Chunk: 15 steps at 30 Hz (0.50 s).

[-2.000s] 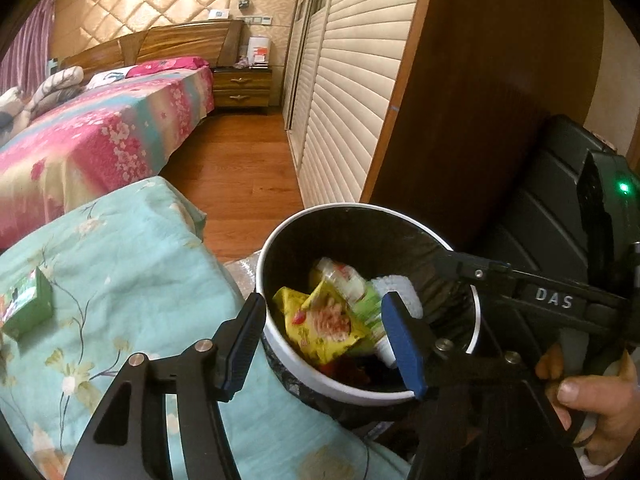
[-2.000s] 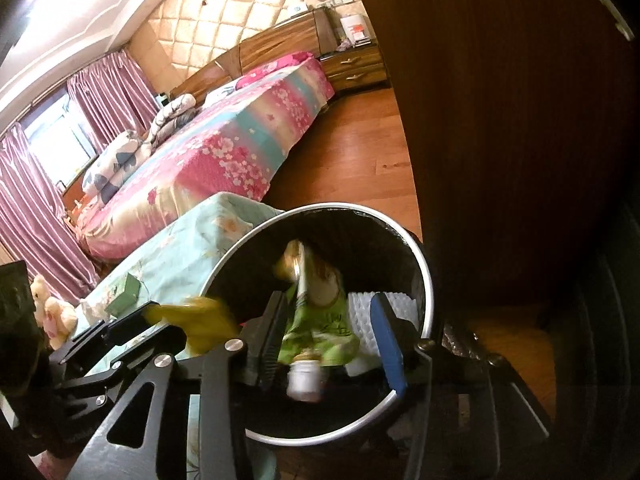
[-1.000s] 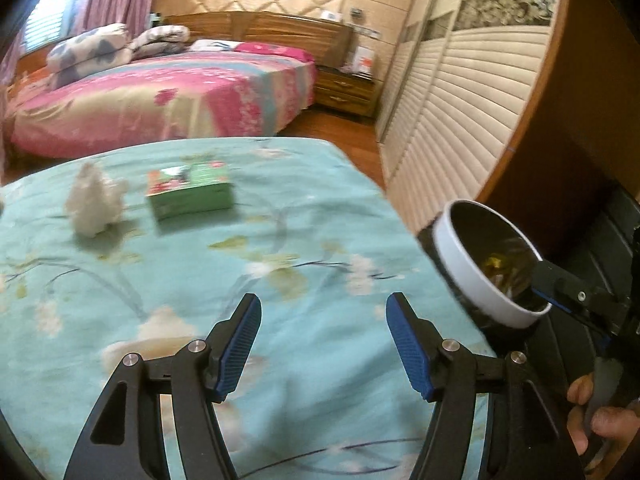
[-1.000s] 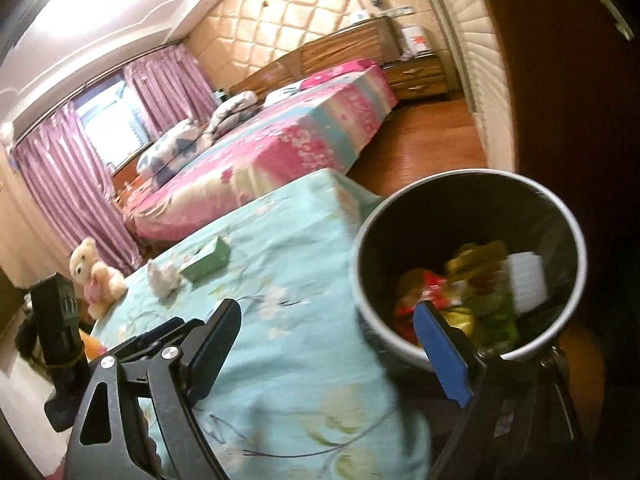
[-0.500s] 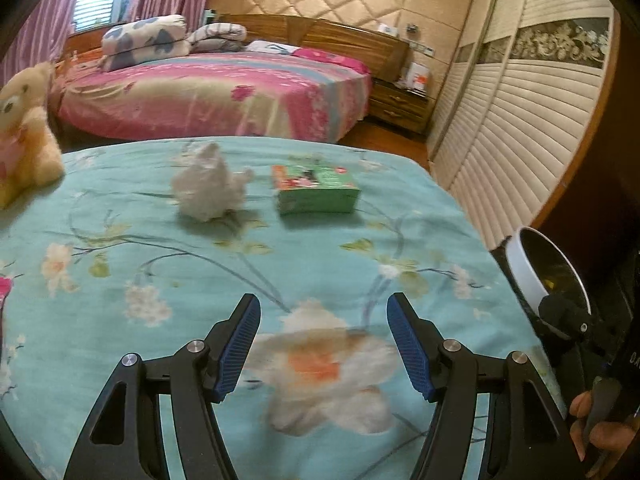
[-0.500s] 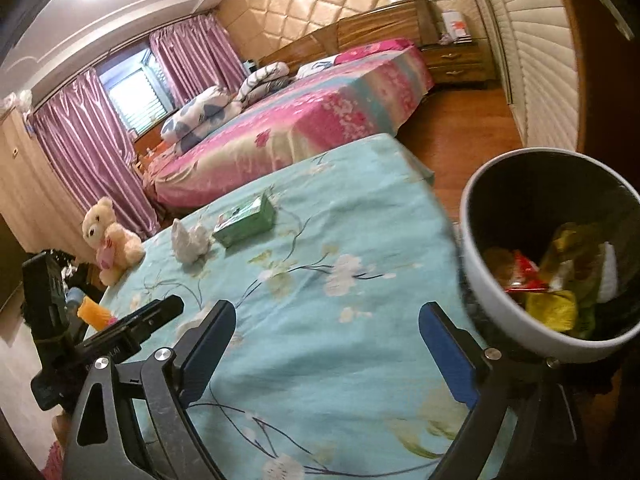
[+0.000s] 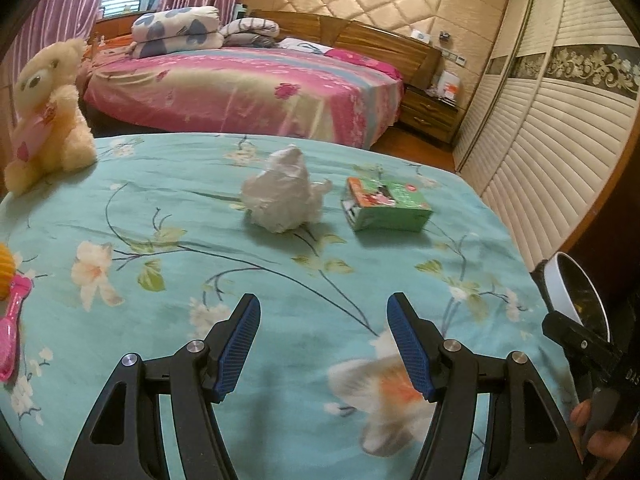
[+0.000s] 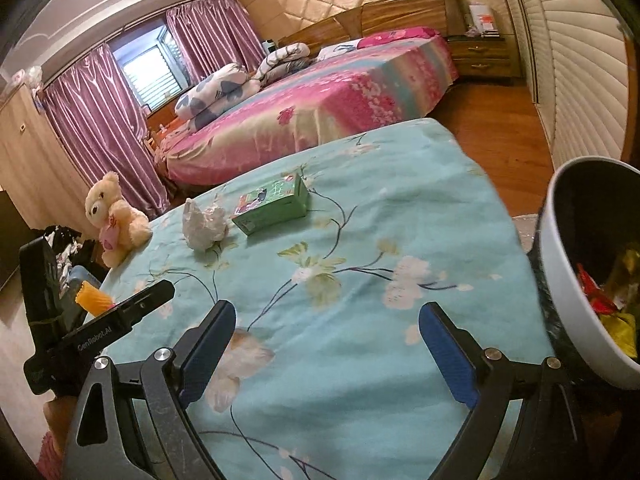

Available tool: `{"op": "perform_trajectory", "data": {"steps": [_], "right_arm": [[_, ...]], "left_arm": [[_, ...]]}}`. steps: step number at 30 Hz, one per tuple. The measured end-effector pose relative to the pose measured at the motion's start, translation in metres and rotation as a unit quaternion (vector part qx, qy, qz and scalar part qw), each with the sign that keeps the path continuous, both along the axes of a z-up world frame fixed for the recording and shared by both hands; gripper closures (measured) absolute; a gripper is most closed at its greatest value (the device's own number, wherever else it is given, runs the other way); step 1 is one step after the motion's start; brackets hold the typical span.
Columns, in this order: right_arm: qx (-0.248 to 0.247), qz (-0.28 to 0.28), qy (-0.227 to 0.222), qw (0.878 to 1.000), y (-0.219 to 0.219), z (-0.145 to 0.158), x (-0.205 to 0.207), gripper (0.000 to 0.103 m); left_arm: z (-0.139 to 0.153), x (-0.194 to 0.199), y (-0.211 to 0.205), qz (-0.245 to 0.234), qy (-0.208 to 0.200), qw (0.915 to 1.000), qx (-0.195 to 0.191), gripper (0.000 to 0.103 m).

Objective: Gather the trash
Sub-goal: 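Grasp the crumpled white tissue with the left tool while the right tool grasps the green juice box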

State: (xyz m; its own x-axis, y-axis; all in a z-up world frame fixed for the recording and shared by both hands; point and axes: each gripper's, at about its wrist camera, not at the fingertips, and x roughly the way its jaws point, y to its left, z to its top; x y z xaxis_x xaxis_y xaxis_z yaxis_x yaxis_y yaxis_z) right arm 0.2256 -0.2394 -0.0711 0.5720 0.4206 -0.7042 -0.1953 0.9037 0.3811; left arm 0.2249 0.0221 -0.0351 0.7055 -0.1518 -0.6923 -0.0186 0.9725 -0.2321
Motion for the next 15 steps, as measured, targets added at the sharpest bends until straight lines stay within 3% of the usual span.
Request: {"op": "perform_trajectory", "data": {"steps": [15], "right_arm": [[-0.004, 0.008, 0.033, 0.999, 0.025, -0.013, 0.025, 0.009]], "left_arm": [[-0.006, 0.024, 0.015, 0.008, 0.002, 0.9998, 0.016, 0.038]]}}
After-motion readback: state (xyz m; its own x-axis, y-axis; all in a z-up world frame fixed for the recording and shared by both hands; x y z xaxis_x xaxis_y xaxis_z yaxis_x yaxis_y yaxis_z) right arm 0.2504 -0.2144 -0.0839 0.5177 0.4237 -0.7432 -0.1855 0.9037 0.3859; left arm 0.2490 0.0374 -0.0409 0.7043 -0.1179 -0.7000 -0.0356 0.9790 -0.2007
